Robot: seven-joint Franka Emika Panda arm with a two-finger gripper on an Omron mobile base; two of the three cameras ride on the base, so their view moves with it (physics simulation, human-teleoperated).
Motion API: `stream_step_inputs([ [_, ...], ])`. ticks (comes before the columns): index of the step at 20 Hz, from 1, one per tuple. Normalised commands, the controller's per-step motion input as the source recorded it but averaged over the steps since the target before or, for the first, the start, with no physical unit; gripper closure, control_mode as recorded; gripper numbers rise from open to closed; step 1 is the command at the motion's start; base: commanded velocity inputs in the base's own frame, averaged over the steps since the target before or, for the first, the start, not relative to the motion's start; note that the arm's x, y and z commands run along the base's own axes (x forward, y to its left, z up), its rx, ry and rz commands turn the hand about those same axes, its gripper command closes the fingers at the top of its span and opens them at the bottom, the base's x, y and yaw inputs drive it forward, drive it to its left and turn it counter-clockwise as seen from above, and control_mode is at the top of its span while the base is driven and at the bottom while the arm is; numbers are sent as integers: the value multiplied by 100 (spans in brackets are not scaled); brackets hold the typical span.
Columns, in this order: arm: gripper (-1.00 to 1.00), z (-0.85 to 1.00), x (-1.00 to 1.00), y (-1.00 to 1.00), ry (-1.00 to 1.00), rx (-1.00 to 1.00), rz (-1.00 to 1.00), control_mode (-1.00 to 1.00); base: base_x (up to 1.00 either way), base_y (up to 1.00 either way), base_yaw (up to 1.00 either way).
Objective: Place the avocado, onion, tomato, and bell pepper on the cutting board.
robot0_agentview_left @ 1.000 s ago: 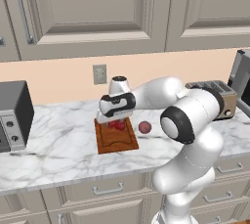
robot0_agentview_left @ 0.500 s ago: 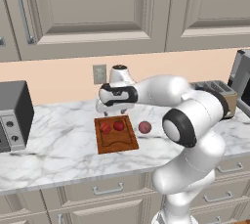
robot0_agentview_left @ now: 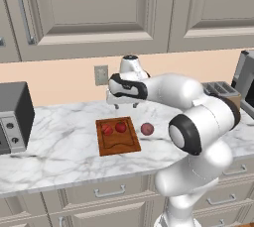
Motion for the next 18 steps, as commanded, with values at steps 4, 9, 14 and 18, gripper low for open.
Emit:
stream_step_inputs([
  [4, -100, -34, -13, -100, 0, 4, -9, -100, 0, 0, 0],
  [9, -100, -20, -4, -71, 0, 4, -7, -100, 0, 0, 0],
  [14, -100, -4, 0, -2, 0, 0, 0, -100, 0, 0, 0],
  [18, -100, -19, 0, -1, 2, 0, 0, -100, 0, 0, 0],
])
